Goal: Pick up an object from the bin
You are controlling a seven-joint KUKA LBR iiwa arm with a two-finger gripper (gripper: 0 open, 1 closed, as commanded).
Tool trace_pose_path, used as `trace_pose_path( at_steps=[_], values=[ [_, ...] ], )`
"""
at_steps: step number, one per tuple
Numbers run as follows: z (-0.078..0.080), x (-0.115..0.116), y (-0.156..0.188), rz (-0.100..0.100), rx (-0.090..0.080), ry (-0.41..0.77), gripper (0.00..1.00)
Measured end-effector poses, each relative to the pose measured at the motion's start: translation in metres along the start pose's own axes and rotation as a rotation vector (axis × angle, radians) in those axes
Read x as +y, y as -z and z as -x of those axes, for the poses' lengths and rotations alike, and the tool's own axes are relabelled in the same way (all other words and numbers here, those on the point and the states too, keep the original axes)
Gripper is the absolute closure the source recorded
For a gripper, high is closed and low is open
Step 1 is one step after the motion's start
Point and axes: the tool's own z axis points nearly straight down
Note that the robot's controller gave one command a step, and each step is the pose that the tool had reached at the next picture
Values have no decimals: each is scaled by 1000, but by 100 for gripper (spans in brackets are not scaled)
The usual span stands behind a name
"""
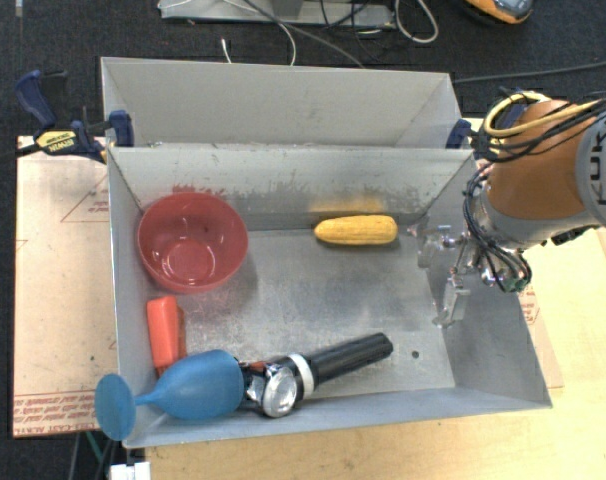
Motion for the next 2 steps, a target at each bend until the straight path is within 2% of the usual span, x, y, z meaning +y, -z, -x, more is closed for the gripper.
trace_pose_path(
  at_steps=[1,2],
  values=[
    [2,1,4,-1,-7,4,0],
    [-44,86,-64,2,-3,88,0]
  ],
)
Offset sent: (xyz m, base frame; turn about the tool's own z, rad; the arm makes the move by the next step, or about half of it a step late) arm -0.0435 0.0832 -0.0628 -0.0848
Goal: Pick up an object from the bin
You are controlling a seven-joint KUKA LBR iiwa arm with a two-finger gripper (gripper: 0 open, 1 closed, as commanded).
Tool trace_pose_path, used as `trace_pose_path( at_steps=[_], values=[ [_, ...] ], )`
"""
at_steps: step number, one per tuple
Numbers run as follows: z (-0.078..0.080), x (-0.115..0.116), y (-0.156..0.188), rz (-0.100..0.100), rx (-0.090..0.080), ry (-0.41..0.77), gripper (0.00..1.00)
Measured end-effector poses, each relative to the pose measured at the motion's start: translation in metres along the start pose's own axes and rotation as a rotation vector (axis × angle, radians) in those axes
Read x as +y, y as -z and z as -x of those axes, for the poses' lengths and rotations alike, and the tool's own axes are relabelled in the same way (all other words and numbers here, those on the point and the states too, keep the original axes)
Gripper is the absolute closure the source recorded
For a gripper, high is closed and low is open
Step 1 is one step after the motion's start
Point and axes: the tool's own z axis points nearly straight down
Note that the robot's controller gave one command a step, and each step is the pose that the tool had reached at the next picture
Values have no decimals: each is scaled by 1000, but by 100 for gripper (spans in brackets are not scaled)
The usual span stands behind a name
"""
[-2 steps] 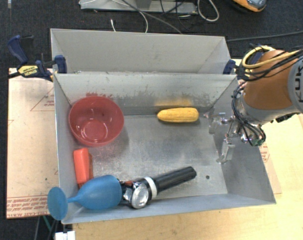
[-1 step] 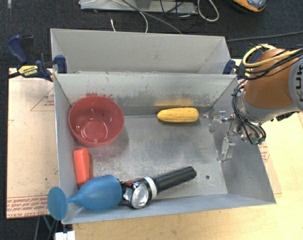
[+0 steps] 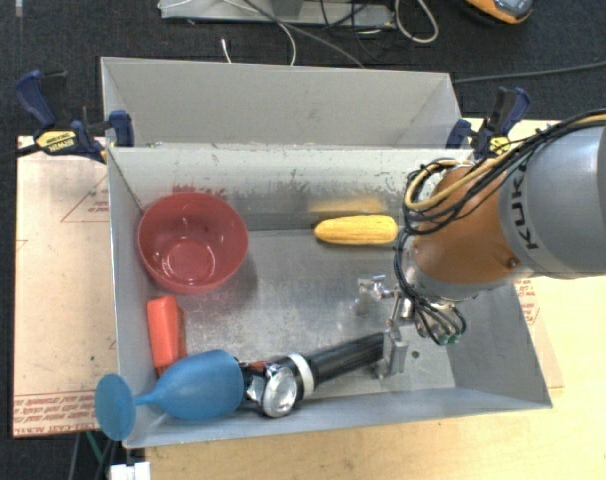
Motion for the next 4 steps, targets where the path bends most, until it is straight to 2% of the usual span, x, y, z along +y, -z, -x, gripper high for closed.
trace_pose_path(
  at_steps=[1,2,3,4],
  values=[
    [27,36,68,-13,-21,410,0],
    [-25,44,29,-1,3,-62,0],
    [-18,52,0,-10,-16,516,0],
    [-28,58,0,-1,-1,-4,100]
  ],
)
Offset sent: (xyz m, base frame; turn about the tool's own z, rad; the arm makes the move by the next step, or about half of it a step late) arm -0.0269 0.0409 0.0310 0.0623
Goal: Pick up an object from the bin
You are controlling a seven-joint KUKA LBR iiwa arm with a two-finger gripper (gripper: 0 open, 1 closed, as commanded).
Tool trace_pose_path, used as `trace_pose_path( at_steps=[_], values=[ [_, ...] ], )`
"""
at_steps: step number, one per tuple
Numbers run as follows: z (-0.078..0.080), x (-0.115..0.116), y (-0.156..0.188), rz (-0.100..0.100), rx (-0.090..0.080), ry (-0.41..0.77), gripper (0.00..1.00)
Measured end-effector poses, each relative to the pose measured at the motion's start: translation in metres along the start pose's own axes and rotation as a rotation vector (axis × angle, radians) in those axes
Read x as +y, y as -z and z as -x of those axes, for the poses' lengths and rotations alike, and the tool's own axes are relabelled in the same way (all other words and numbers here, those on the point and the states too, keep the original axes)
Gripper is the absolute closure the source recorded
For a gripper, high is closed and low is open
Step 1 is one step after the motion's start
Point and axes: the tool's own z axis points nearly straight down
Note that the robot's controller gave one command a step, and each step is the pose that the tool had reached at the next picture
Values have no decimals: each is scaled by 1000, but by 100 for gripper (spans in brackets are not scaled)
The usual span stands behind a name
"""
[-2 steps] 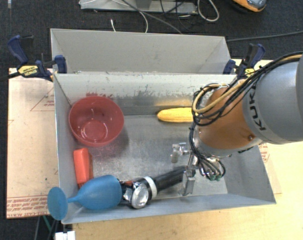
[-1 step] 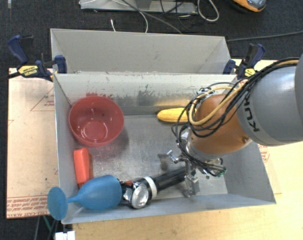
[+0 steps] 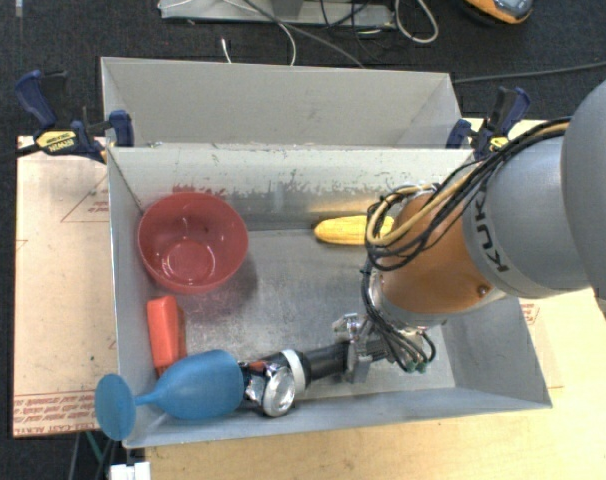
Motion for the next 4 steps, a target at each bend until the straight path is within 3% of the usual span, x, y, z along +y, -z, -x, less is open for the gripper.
trace_pose_path(
  at_steps=[1,4],
  values=[
    [0,0,0,0,0,0,100],
    [-2,1,97,1,7,2,100]
  ],
)
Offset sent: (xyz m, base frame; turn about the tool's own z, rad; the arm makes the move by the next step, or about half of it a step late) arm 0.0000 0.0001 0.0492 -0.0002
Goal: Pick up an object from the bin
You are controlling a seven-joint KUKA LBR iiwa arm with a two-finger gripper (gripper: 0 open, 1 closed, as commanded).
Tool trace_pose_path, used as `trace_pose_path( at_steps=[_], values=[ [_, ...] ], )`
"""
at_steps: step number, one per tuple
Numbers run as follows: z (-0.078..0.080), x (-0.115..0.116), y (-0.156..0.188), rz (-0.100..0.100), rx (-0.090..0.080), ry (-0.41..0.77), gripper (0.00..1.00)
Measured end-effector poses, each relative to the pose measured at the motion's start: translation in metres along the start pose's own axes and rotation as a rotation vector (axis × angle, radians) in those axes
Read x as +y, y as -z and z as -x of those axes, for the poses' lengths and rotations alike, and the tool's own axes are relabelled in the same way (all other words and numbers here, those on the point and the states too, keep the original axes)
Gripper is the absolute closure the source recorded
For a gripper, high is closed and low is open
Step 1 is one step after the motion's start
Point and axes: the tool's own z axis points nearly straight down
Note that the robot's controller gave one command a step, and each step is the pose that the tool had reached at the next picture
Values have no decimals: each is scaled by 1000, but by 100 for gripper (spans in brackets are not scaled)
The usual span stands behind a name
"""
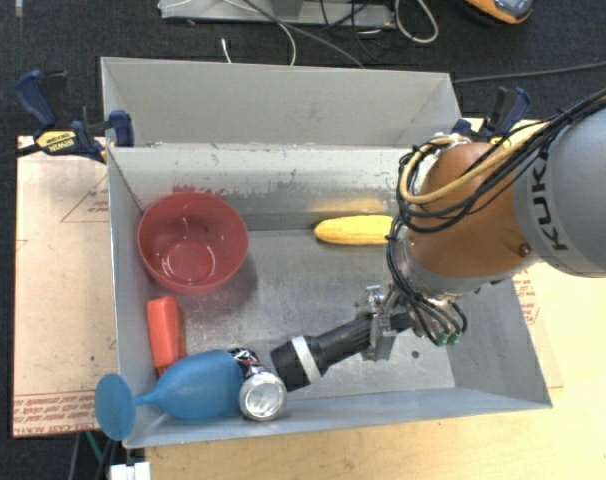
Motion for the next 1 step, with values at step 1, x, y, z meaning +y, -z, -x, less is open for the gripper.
trace_pose_path(
  at_steps=[1],
  values=[
    [0,0,15,0,1,0,100]
  ],
)
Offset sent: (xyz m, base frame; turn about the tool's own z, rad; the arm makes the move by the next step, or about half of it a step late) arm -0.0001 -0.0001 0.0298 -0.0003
